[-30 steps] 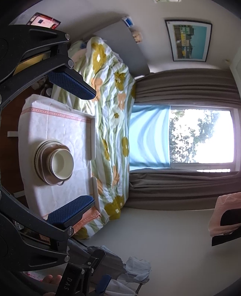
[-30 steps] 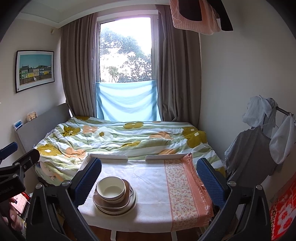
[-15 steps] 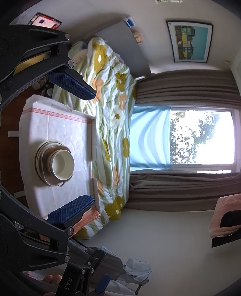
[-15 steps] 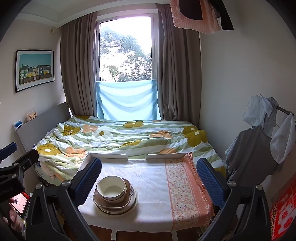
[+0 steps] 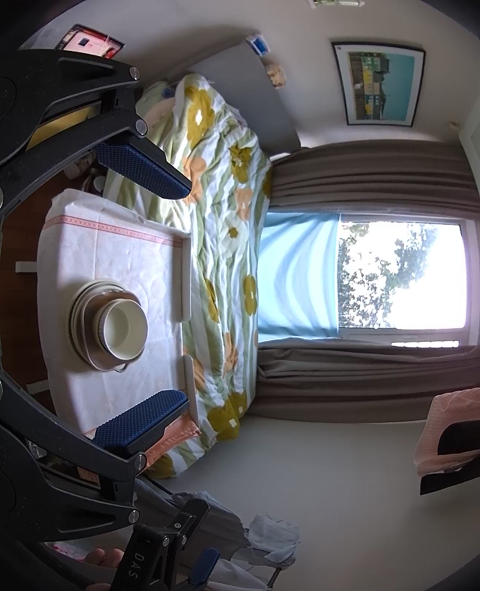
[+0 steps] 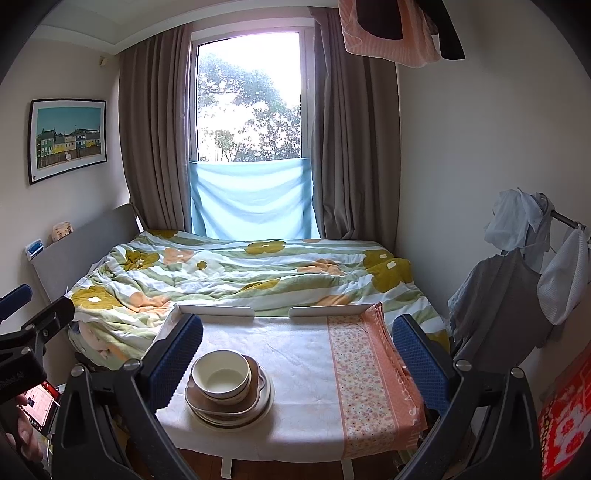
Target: Organize plates and bowls
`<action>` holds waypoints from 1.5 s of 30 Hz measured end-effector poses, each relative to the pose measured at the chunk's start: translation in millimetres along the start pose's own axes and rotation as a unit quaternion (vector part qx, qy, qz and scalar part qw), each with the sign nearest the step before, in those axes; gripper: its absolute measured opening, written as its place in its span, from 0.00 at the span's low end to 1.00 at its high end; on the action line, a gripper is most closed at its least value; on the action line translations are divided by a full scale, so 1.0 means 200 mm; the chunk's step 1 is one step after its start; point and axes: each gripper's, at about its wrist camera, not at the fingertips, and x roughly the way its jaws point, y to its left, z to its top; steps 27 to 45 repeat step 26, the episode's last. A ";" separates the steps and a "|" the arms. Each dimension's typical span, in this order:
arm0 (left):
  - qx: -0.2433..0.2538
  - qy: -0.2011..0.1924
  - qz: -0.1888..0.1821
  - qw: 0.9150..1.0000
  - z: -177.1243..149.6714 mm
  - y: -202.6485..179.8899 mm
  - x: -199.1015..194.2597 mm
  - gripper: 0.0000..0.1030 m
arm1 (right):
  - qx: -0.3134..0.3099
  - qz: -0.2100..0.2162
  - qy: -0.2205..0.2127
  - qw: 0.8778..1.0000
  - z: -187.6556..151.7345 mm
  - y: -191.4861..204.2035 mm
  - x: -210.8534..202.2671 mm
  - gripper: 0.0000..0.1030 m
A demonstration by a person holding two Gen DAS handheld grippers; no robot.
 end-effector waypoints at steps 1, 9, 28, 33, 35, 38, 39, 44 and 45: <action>0.000 0.000 0.000 1.000 0.00 0.00 0.00 1.00 | 0.000 0.000 0.000 1.000 0.00 0.00 0.00 0.99; -0.004 -0.001 0.008 1.000 0.01 0.00 0.00 1.00 | 0.000 -0.001 0.000 1.000 0.00 0.00 0.00 0.99; -0.010 -0.012 0.025 1.000 0.00 0.01 0.02 1.00 | 0.000 0.000 -0.002 1.000 0.00 0.01 0.02 0.99; -0.010 -0.012 0.025 1.000 0.00 0.01 0.02 1.00 | 0.000 0.000 -0.002 1.000 0.00 0.01 0.02 0.99; -0.010 -0.012 0.025 1.000 0.00 0.01 0.02 1.00 | 0.000 0.000 -0.002 1.000 0.00 0.01 0.02 0.99; -0.010 -0.012 0.025 1.000 0.00 0.01 0.02 1.00 | 0.000 0.000 -0.002 1.000 0.00 0.01 0.02 0.99; -0.010 -0.012 0.025 1.000 0.00 0.01 0.02 1.00 | 0.000 0.000 -0.002 1.000 0.00 0.01 0.02 0.99; -0.010 -0.012 0.025 1.000 0.00 0.01 0.02 1.00 | 0.000 0.000 -0.002 1.000 0.00 0.01 0.02 0.99; -0.010 -0.012 0.025 1.000 0.00 0.01 0.02 1.00 | 0.000 0.000 -0.002 1.000 0.00 0.01 0.02 0.99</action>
